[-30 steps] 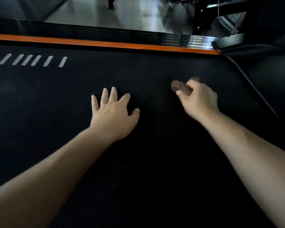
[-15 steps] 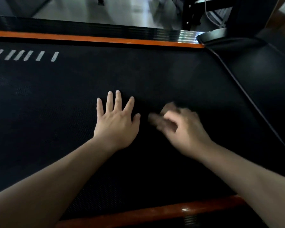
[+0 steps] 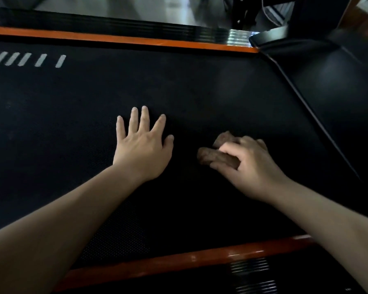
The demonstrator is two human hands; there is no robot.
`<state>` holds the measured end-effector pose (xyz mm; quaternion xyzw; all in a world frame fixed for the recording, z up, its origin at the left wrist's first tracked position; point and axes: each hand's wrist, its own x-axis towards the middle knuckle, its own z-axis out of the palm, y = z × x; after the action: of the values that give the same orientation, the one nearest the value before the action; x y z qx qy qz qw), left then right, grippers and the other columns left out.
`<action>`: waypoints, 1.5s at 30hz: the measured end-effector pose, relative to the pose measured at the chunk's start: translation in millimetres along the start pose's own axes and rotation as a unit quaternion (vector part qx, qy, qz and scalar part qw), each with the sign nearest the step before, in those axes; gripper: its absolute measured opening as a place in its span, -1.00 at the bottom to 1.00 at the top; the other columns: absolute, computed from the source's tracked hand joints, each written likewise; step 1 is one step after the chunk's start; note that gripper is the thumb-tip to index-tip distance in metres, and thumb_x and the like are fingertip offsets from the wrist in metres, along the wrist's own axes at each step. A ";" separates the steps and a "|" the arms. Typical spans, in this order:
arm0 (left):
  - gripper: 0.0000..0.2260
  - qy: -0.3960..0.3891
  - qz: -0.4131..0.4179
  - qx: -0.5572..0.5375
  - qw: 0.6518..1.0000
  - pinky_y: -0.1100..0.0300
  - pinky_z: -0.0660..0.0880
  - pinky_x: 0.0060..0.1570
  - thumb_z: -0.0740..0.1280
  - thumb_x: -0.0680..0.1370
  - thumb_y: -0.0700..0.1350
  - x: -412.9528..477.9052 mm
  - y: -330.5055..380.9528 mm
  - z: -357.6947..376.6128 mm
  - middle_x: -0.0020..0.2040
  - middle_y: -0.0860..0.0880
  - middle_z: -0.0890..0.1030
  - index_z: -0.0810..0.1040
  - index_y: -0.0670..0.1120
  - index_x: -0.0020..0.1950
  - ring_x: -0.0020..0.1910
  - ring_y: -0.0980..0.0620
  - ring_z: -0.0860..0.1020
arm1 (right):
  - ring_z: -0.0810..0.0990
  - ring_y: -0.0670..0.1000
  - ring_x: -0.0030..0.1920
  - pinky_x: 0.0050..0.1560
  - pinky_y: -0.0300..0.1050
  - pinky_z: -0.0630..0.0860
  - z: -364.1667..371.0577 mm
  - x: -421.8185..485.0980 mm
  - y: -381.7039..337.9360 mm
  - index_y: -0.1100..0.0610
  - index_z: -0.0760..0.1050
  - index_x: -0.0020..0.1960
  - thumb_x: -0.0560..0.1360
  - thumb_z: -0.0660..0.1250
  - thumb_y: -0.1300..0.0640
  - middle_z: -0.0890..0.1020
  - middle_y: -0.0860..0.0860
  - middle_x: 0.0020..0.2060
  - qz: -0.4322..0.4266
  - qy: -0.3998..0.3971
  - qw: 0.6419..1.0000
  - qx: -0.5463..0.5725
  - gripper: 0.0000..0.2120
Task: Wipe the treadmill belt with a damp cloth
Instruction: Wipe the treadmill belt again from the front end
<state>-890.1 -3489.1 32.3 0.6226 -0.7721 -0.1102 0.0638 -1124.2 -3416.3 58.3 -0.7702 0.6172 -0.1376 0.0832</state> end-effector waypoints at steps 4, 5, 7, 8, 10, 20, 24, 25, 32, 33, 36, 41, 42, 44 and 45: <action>-0.43 -0.012 -0.008 -0.015 1.000 -0.24 -0.25 0.58 0.01 0.68 0.22 1.2 2.4 -4.6 0.69 -0.17 -0.06 0.09 0.07 0.66 0.66 -0.16 -0.19 | 0.62 0.23 0.04 0.08 0.13 0.48 -7.4 69.3 54.8 -0.01 0.58 0.08 0.48 0.33 -0.25 0.67 0.07 -0.03 0.127 0.100 0.985 -0.063 -0.65; -0.45 -0.007 -0.009 -0.023 1.000 -0.25 -0.23 0.58 0.04 0.68 0.21 3.2 3.3 -6.3 0.69 -0.18 -0.02 0.14 0.07 0.64 0.67 -0.16 -0.17 | 0.61 0.23 0.06 0.10 0.13 0.47 -9.0 79.6 62.1 -0.01 0.56 0.09 0.49 0.35 -0.23 0.66 0.08 -0.03 0.161 0.106 0.980 -0.057 -0.67; -0.49 0.008 0.005 -0.032 0.999 -0.24 -0.19 0.59 0.09 0.68 0.18 11.1 6.9 -9.4 0.67 -0.19 0.04 0.22 0.03 0.60 0.67 -0.17 -0.11 | 0.60 0.23 0.04 0.08 0.13 0.47 -6.3 78.2 57.6 -0.01 0.56 0.07 0.49 0.36 -0.21 0.65 0.07 -0.03 0.156 0.109 0.980 -0.051 -0.69; -0.49 0.010 0.020 -0.031 0.999 -0.22 -0.19 0.60 0.10 0.68 0.17 17.5 10.1 -10.0 0.67 -0.19 0.04 0.23 0.02 0.60 0.67 -0.17 -0.10 | 0.61 0.22 0.02 0.05 0.13 0.48 -4.9 69.4 49.8 -0.02 0.56 0.05 0.48 0.34 -0.23 0.65 0.04 -0.04 0.126 0.105 0.986 -0.040 -0.68; -0.48 0.005 0.039 -0.029 0.999 -0.19 -0.20 0.61 0.10 0.68 0.18 30.0 16.0 -9.1 0.68 -0.18 0.02 0.22 0.03 0.61 0.67 -0.17 -0.12 | 0.60 0.13 -0.05 0.02 0.10 0.46 -3.1 44.2 30.1 -0.03 0.55 -0.03 0.46 0.29 -0.25 0.61 -0.08 -0.09 0.048 0.069 0.996 0.008 -0.69; -0.42 0.006 0.040 -0.017 0.999 -0.21 -0.26 0.59 -0.05 0.66 0.25 36.3 18.9 2.9 0.69 -0.17 -0.07 0.06 0.08 0.66 0.66 -0.17 -0.22 | 0.58 0.21 0.08 0.17 0.14 0.42 -3.3 154.9 73.7 -0.04 0.53 0.02 0.52 0.36 -0.18 0.63 0.02 -0.05 0.141 0.104 0.984 -0.041 -0.77; -0.43 -0.002 0.040 -0.018 0.999 -0.22 -0.29 0.58 -0.04 0.67 0.25 35.2 20.1 1.2 0.69 -0.15 -0.10 0.02 0.13 0.66 0.66 -0.16 -0.24 | 0.57 0.09 0.01 0.16 0.16 0.39 5.1 141.5 55.8 -0.04 0.54 -0.05 0.49 0.40 -0.14 0.60 -0.06 -0.11 0.021 0.051 0.998 0.003 -0.81; -0.43 -0.005 0.038 -0.016 0.999 -0.22 -0.29 0.58 -0.04 0.67 0.26 35.8 20.2 0.5 0.69 -0.14 -0.10 0.02 0.14 0.66 0.66 -0.16 -0.24 | 0.58 0.11 0.02 0.16 0.16 0.40 2.3 153.6 64.4 -0.04 0.54 -0.03 0.48 0.39 -0.18 0.60 -0.05 -0.11 0.028 0.057 0.998 -0.006 -0.77; -0.48 0.004 -0.013 -0.042 0.999 -0.38 -0.28 0.52 0.01 0.68 0.25 64.7 35.9 -2.7 0.65 -0.14 -0.01 0.09 0.16 0.63 0.65 -0.19 -0.18 | 0.56 0.20 0.13 0.22 0.13 0.31 1.7 249.5 111.7 -0.06 0.46 0.04 0.55 0.30 -0.19 0.62 0.05 0.01 0.196 0.133 0.969 -0.064 -0.78; -0.46 -0.002 -0.013 -0.033 0.999 -0.42 -0.32 0.49 -0.02 0.67 0.27 67.1 38.3 -0.3 0.67 -0.15 -0.07 0.04 0.17 0.64 0.65 -0.21 -0.23 | 0.54 0.16 0.08 0.20 0.12 0.30 3.4 247.5 109.4 -0.07 0.45 0.03 0.56 0.30 -0.19 0.61 0.04 0.00 0.178 0.126 0.974 -0.060 -0.80; -0.42 0.008 -0.007 -0.009 1.000 -0.45 -0.32 0.46 -0.07 0.66 0.30 68.5 39.6 6.7 0.69 -0.16 -0.12 -0.02 0.17 0.66 0.64 -0.24 -0.28 | 0.47 0.07 -0.04 0.20 0.10 0.30 3.8 236.7 106.1 -0.07 0.43 -0.05 0.55 0.33 -0.17 0.56 -0.04 -0.10 0.094 0.086 0.992 -0.025 -0.81; -0.41 0.018 -0.009 0.005 1.000 -0.46 -0.31 0.47 -0.09 0.65 0.31 68.0 41.9 8.5 0.69 -0.16 -0.13 -0.04 0.16 0.66 0.64 -0.24 -0.27 | 0.54 0.22 0.20 0.33 0.18 0.28 -9.6 288.7 130.4 -0.07 0.49 0.11 0.56 0.30 -0.19 0.62 0.04 0.10 0.226 0.134 0.965 -0.026 -0.76; -0.41 0.019 -0.009 0.007 1.000 -0.46 -0.31 0.46 -0.09 0.65 0.31 67.8 42.3 8.6 0.69 -0.16 -0.13 -0.04 0.16 0.66 0.64 -0.24 -0.27 | 0.54 0.23 0.21 0.32 0.17 0.27 -7.7 295.6 131.5 -0.06 0.50 0.13 0.57 0.29 -0.18 0.62 0.05 0.12 0.240 0.146 0.959 -0.027 -0.76; -0.41 0.018 -0.009 0.011 1.000 -0.46 -0.31 0.46 -0.09 0.65 0.31 67.3 42.0 9.6 0.69 -0.15 -0.13 -0.04 0.16 0.66 0.64 -0.24 -0.27 | 0.54 0.22 0.18 0.28 0.15 0.30 2.1 300.8 126.3 -0.05 0.50 0.14 0.57 0.29 -0.17 0.62 0.05 0.11 0.209 0.151 0.966 -0.031 -0.76; -0.41 0.018 -0.009 0.012 1.000 -0.47 -0.31 0.46 -0.08 0.65 0.31 67.6 41.2 9.6 0.69 -0.15 -0.13 -0.05 0.17 0.66 0.64 -0.24 -0.28 | 0.54 0.19 0.14 0.25 0.14 0.32 7.7 300.0 121.4 -0.06 0.50 0.11 0.57 0.30 -0.17 0.62 0.03 0.07 0.175 0.144 0.974 -0.022 -0.77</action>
<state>-946.0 -3546.0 30.7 0.6323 -0.7663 -0.0906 0.0690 -1174.3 -3736.0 47.7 -0.6239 0.7508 -0.2169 -0.0007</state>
